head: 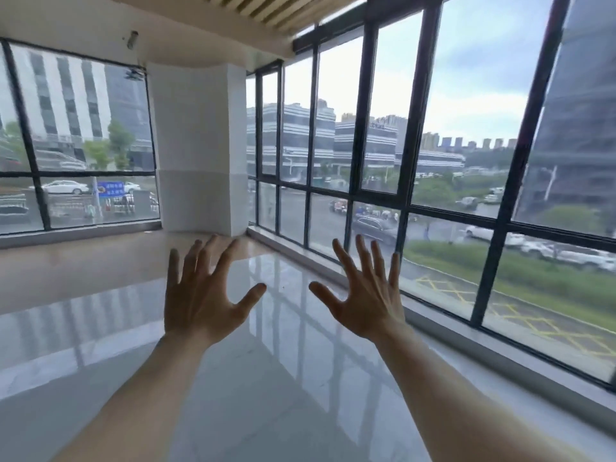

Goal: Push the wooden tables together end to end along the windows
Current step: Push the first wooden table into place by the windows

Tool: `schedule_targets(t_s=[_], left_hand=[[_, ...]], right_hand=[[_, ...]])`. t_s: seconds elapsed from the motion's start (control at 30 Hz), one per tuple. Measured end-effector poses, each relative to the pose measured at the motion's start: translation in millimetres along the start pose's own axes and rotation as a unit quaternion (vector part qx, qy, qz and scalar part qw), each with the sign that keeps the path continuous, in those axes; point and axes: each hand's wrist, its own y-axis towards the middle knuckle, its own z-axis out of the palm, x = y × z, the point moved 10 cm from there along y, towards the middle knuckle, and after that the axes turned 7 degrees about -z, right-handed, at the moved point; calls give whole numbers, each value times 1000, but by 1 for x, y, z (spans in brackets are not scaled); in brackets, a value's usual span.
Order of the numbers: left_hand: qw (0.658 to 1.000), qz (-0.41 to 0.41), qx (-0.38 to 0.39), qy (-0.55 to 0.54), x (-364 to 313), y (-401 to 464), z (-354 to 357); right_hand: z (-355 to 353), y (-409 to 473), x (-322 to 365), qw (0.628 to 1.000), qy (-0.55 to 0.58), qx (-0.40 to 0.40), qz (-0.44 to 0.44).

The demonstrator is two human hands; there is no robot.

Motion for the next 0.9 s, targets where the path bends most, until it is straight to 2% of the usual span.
schedule_targets(t_s=[0.27, 0.4, 0.53, 0.73, 0.9], left_hand=[[983, 141, 39, -106, -143, 135, 195], [961, 219, 68, -153, -257, 177, 286], [929, 295, 86, -204, -386, 211, 345], [847, 410, 117, -317, -570, 199, 380], [738, 513, 152, -411, -700, 138, 376]], right_hand=[[60, 51, -194, 982, -84, -5, 171], [79, 50, -307, 960, -110, -18, 258], [68, 33, -413, 922, -150, -33, 356], [18, -49, -508, 837, -229, -29, 496], [-33, -144, -524, 726, -307, -32, 614]])
